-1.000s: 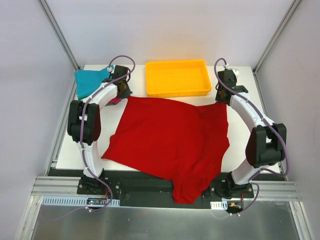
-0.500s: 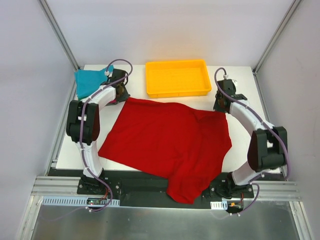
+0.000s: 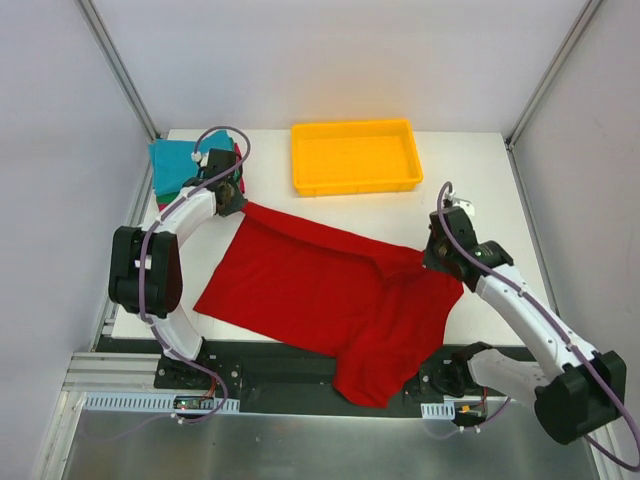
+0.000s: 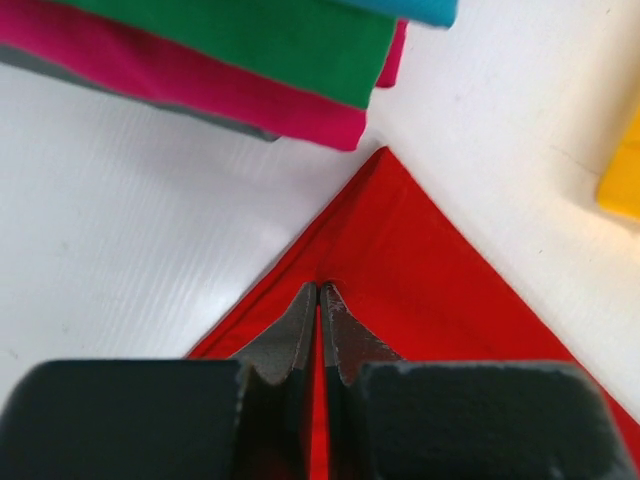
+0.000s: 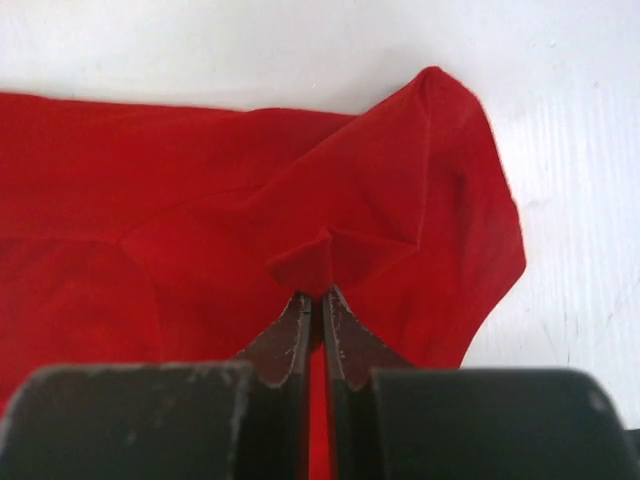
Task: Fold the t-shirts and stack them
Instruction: Fold the flattened tshirt in 1/3 of the way
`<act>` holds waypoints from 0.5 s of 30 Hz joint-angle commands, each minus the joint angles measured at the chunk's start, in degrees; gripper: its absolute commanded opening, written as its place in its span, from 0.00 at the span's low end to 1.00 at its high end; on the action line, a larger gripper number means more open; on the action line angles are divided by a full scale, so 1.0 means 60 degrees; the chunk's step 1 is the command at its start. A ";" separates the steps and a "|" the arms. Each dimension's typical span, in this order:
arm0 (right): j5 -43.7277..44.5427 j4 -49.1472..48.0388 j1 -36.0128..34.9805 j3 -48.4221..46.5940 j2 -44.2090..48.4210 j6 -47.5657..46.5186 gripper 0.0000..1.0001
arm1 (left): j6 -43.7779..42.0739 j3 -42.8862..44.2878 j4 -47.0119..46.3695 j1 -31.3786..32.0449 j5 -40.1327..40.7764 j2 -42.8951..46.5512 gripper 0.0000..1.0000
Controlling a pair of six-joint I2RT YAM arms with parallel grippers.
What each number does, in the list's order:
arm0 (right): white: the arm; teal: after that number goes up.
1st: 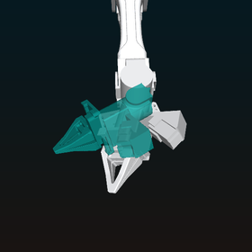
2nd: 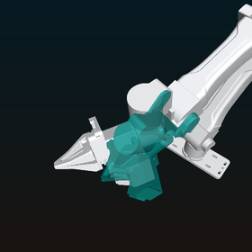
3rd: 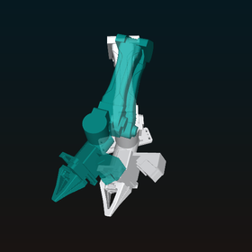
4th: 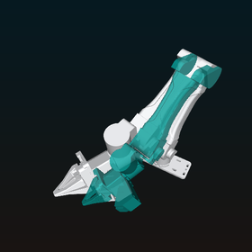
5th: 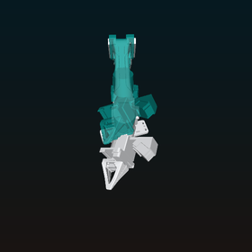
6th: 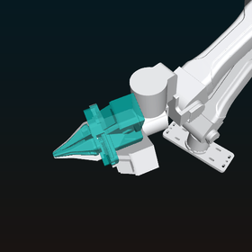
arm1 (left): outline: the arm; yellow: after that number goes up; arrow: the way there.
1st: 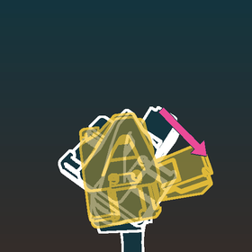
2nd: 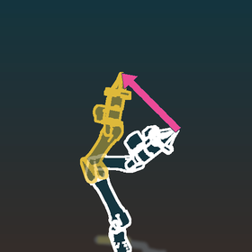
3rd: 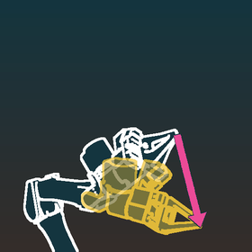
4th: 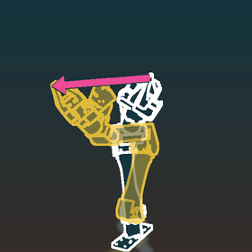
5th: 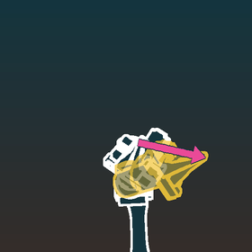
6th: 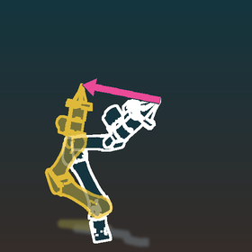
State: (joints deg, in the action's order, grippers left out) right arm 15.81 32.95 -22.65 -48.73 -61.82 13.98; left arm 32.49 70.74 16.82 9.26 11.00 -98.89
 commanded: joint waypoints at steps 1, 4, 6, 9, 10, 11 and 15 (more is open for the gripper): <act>0.0718 0.1099 -0.0778 0.0255 0.0883 0.1198 0.02 | 0.0063 -0.0597 -0.0020 -0.0092 0.0261 0.0880 0.00; 0.0851 0.1159 -0.1305 0.0678 0.1221 0.1901 0.03 | 0.0136 -0.0847 0.0024 -0.0107 0.0377 0.0984 0.00; 0.0763 0.0999 -0.1598 0.1147 0.1426 0.2501 0.04 | 0.0137 -0.0921 0.0097 -0.0122 0.0538 0.0998 0.00; 0.0937 0.0910 -0.2286 0.1864 0.1937 0.3570 0.04 | 0.0137 -0.0965 0.0243 -0.0166 0.0685 0.0984 0.00; 0.1040 0.0881 -0.2506 0.2157 0.2186 0.4009 0.04 | 0.0122 -0.0979 0.0302 -0.0180 0.0758 0.0969 0.00; 0.1085 0.0808 -0.2711 0.2392 0.2479 0.4419 0.05 | 0.0137 -0.0994 0.0331 -0.0180 0.0817 0.0940 0.00; 0.1173 0.0544 -0.3562 0.3344 0.3534 0.5666 0.09 | 0.0224 -0.1009 0.0507 -0.0224 0.0948 0.0852 0.00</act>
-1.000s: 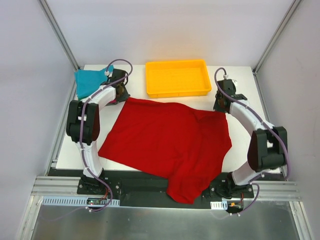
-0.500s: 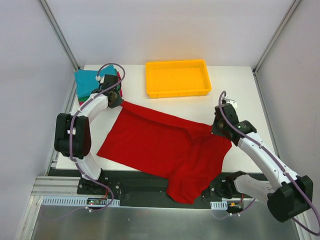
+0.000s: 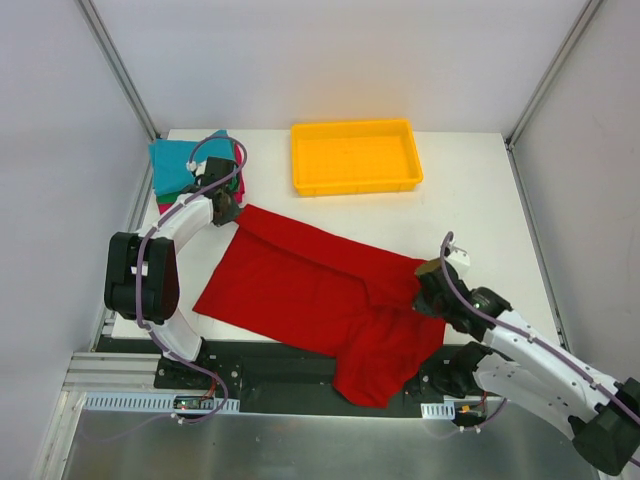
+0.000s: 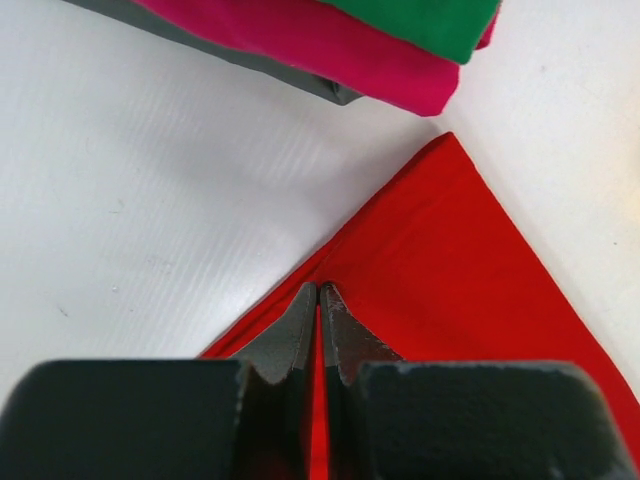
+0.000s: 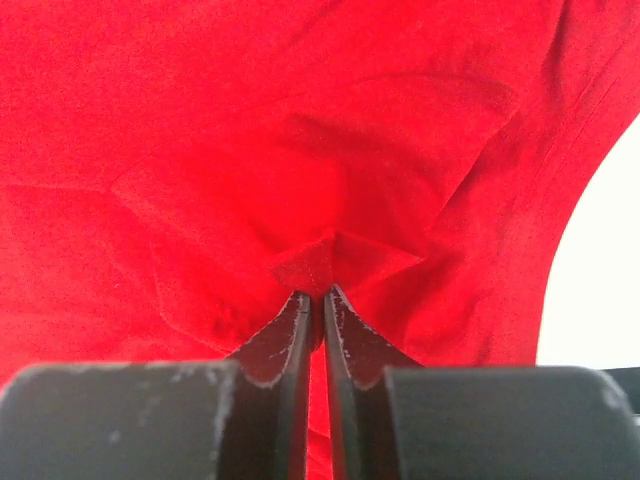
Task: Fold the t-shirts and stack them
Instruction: Fold the flattened tshirt in 1/3 of the way
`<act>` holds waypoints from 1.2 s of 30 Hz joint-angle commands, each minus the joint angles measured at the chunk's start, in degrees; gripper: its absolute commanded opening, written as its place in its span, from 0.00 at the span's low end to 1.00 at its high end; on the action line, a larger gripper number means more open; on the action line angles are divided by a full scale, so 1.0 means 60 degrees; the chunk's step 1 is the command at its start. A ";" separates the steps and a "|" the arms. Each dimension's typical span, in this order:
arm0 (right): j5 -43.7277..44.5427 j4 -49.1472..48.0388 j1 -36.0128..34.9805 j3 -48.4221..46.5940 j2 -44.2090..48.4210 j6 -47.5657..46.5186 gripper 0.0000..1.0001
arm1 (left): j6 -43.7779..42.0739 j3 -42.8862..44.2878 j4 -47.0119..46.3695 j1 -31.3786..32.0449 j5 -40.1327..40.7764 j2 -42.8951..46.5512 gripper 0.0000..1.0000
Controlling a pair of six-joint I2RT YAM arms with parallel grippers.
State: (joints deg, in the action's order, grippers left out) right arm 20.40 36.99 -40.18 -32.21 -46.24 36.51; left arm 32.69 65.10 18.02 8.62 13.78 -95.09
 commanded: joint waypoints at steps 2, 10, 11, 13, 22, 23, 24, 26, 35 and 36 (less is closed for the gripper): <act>0.0320 -0.0116 -0.0948 0.0695 0.1361 0.2175 0.15 | 0.0192 -0.0054 0.0365 -0.0148 0.0588 0.0174 0.00; -0.0179 0.0308 -0.1125 -0.0461 0.1437 -0.0502 0.87 | 0.0221 0.0268 0.0937 -0.0163 0.0195 0.0466 0.52; -0.0134 0.0324 -0.1096 -0.0607 0.1364 -0.0838 0.93 | 0.0221 0.0239 0.0922 -0.0163 0.0005 0.0598 0.58; 0.0157 0.0309 -0.1066 -0.0827 0.1145 -0.1221 0.97 | 0.0236 0.0180 0.0922 -0.0148 -0.0478 0.0949 0.71; -0.1111 -0.0771 0.1199 -0.1211 -0.1299 -0.2275 0.96 | -0.0203 0.0750 0.0601 0.0613 -0.2778 0.0748 0.99; -0.1521 -0.1268 0.1567 -0.1064 -0.1636 -0.2436 0.96 | -0.0233 0.0940 0.0586 0.0686 -0.2983 0.0456 0.99; -0.1787 -0.1693 0.2005 -0.0961 -0.1973 -0.2583 0.96 | -0.0262 0.1058 0.0527 0.0730 -0.3188 0.0192 0.99; -0.2241 -0.2397 0.2695 -0.0858 -0.2749 -0.2949 0.96 | -0.0204 0.1219 0.0410 0.0775 -0.3496 -0.0380 0.99; -0.3048 -0.3089 0.4601 -0.2218 -0.7084 -0.3946 0.96 | -0.0014 0.1133 0.0205 0.0673 -0.3059 -0.2007 0.99; -0.2788 -0.2814 0.4719 -0.2597 -0.7379 -0.4034 0.96 | 0.0059 0.1060 0.0205 0.0614 -0.2928 -0.2110 0.99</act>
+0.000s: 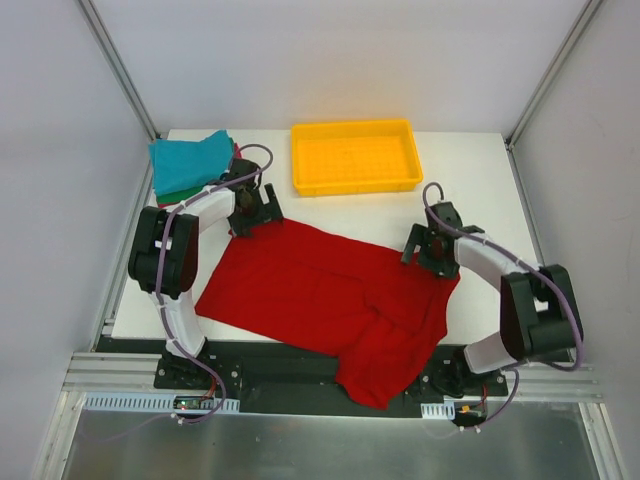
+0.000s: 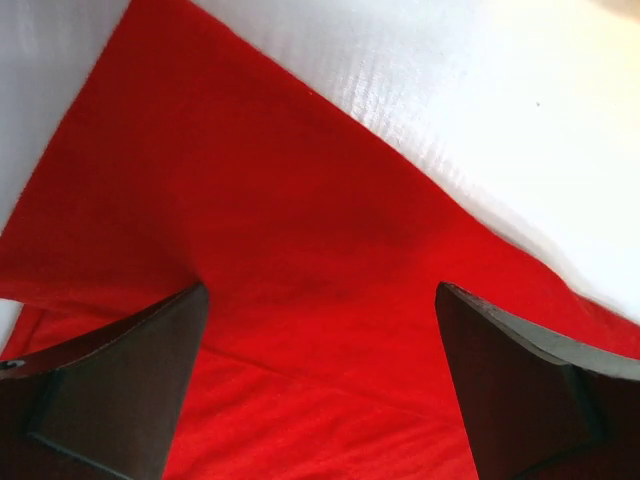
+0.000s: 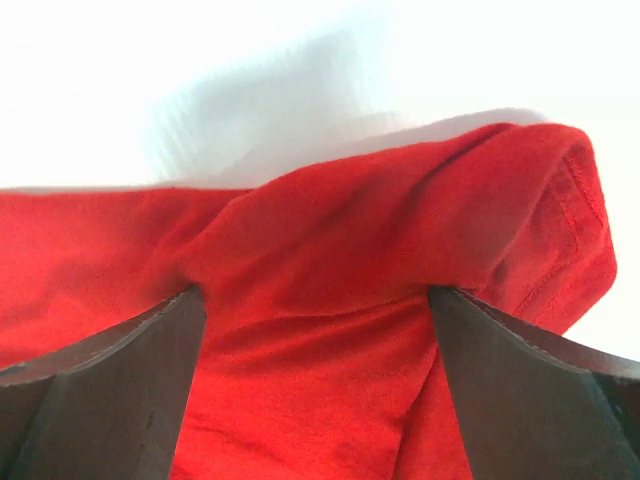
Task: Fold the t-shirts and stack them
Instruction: Fold the flattened tshirt in 1/3 of the way
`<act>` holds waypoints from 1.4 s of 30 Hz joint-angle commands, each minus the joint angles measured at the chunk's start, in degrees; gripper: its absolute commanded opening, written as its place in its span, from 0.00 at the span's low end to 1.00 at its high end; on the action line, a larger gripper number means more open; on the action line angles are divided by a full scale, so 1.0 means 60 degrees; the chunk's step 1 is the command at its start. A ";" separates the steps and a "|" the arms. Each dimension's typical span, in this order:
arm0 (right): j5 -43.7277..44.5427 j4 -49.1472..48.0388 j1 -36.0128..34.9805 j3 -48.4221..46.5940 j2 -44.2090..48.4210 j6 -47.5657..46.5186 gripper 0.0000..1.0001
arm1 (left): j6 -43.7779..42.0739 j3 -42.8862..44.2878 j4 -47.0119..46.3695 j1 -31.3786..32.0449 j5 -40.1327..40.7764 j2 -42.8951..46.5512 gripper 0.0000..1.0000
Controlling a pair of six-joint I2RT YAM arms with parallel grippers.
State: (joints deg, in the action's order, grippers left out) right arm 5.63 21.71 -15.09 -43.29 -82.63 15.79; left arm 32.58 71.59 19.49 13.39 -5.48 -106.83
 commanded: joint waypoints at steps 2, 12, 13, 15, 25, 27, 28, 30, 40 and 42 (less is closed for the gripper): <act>-0.0642 -0.0264 0.0771 -0.1279 -0.1812 -0.0815 0.96 | 0.0311 -0.0227 -0.0054 -0.0297 0.0413 -0.0228 0.99; -0.2066 0.0979 0.1841 -0.4867 -0.4522 -0.2235 0.96 | 0.1410 -0.0623 0.0004 -0.0473 0.1395 -0.0272 0.99; -0.2167 0.1067 0.1900 -0.5262 -0.4756 -0.2410 0.96 | 0.1484 -0.0609 0.0019 -0.0473 0.1439 -0.0257 0.99; -0.2387 0.1185 0.1988 -0.5864 -0.5196 -0.2558 0.96 | 0.1587 -0.0565 0.0019 -0.0473 0.1411 -0.0272 0.99; -0.1818 0.1830 0.1988 -0.7537 -0.5391 -0.3335 0.96 | 0.1323 -0.0360 0.0238 -0.0459 0.1747 0.0356 0.99; -0.1730 0.1816 0.1974 -0.7201 -0.4704 -0.3452 0.96 | 0.1352 -0.0535 0.0312 -0.0459 0.1689 0.0868 0.99; -0.1555 0.1786 0.1944 -0.6924 -0.4323 -0.3438 0.96 | 0.1382 -0.0710 0.0355 -0.0459 0.1631 0.1219 0.99; -0.1218 0.1640 0.1871 -0.6207 -0.3314 -0.3423 0.96 | 0.1469 -0.1163 0.0399 -0.0444 0.1572 0.1965 0.99; 0.0716 0.2371 0.0160 -0.1344 0.2091 -0.1682 0.96 | 0.2947 -0.4723 0.2549 -0.0430 0.1733 0.6389 0.99; 0.0659 0.2329 -0.0309 -0.0552 0.3044 -0.1403 0.96 | 0.3459 -0.5424 0.3428 -0.0371 0.2009 0.7325 0.99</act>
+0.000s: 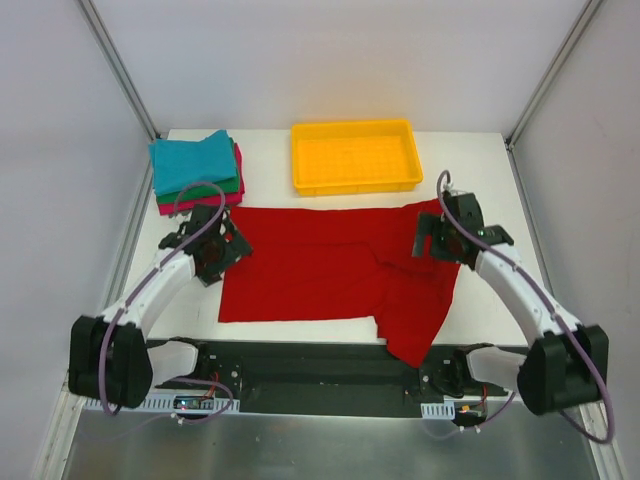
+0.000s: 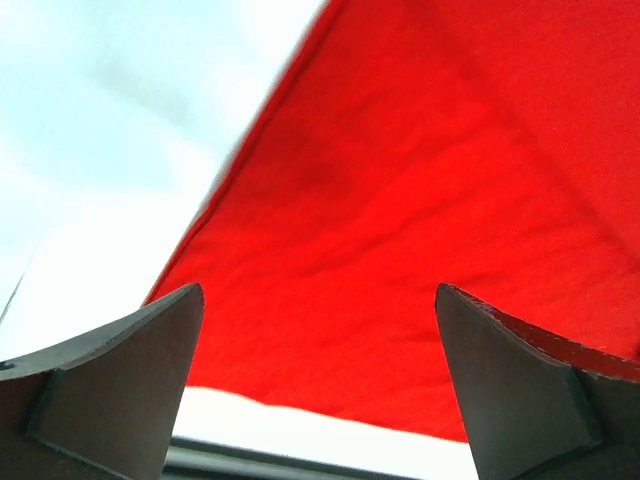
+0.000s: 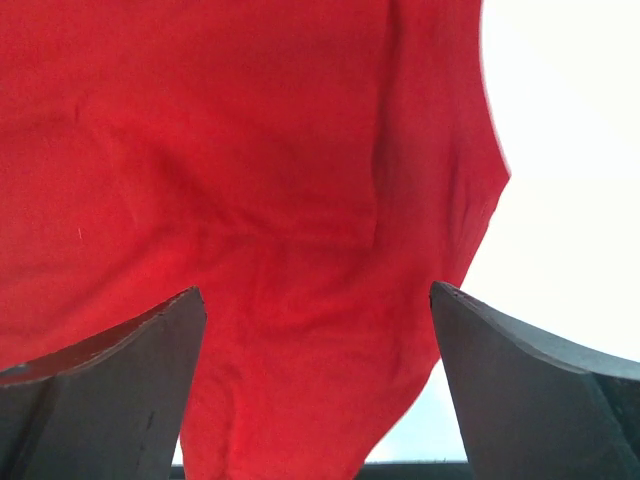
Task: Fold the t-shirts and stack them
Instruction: Fold the flattened tshirt in 1/3 of the way, then grap the side of the flattened tshirt closest away from the robot with both arms
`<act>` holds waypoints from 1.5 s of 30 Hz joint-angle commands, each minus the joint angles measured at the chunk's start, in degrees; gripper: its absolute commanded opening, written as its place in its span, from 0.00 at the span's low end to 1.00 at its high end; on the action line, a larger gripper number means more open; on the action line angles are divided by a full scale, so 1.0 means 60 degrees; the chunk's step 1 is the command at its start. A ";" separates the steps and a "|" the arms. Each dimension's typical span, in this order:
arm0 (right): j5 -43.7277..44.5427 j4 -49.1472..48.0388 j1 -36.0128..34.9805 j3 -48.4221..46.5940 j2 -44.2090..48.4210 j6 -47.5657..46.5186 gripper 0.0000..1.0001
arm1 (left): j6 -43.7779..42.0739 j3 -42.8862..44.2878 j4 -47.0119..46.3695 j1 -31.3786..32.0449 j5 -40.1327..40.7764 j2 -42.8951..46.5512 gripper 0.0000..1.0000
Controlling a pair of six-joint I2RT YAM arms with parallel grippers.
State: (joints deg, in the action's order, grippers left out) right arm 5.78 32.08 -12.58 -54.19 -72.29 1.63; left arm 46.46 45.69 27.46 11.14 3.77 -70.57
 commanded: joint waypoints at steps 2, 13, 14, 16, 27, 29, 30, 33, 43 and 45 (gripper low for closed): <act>0.0458 0.0601 -0.1037 0.1837 0.2098 0.1163 0.96 | 0.1659 -0.1767 0.2831 0.0033 0.0878 0.2249 0.99; 0.0018 0.0806 -0.1346 0.2836 0.3640 0.1091 0.96 | 0.3111 -0.3338 0.3348 0.0048 0.0763 0.3940 0.66; 0.0047 0.0806 -0.1360 0.2851 0.3684 0.1091 0.96 | 0.3155 -0.3381 0.3362 0.0048 0.0821 0.3808 0.61; 0.0033 0.0807 -0.1346 0.2909 0.3699 0.1047 0.96 | 0.3258 -0.3440 0.3319 0.0048 0.0968 0.3559 0.51; -0.0362 0.1055 -0.1361 0.3158 0.3933 0.1047 0.96 | 0.3185 -0.3704 0.2382 0.0048 0.0953 0.3148 0.30; -0.0509 0.1187 -0.1404 0.3217 0.4108 0.1047 0.96 | 0.3156 -0.3748 0.2235 0.0048 0.0910 0.3016 0.30; -0.0611 0.1245 -0.1448 0.3231 0.4182 0.1003 0.96 | 0.3112 -0.3748 0.2118 0.0048 0.0866 0.2958 0.29; -0.0802 0.1334 -0.1653 0.3275 0.4343 0.1018 0.96 | 0.3097 -0.3763 0.1869 0.0048 0.0851 0.2796 0.27; -0.0700 0.2167 -0.2764 0.2896 0.4036 0.0930 0.96 | 0.2775 -0.3573 0.1649 0.0048 0.0983 0.2766 0.00; -0.0568 0.2489 -0.3466 0.2691 0.3934 0.1061 0.96 | 0.2687 -0.3441 0.1605 0.0048 0.1056 0.2767 0.00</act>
State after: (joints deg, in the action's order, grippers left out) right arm 1.72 41.63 -27.66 -34.72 -47.75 7.42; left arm 64.36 24.67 37.12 11.25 7.99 -53.41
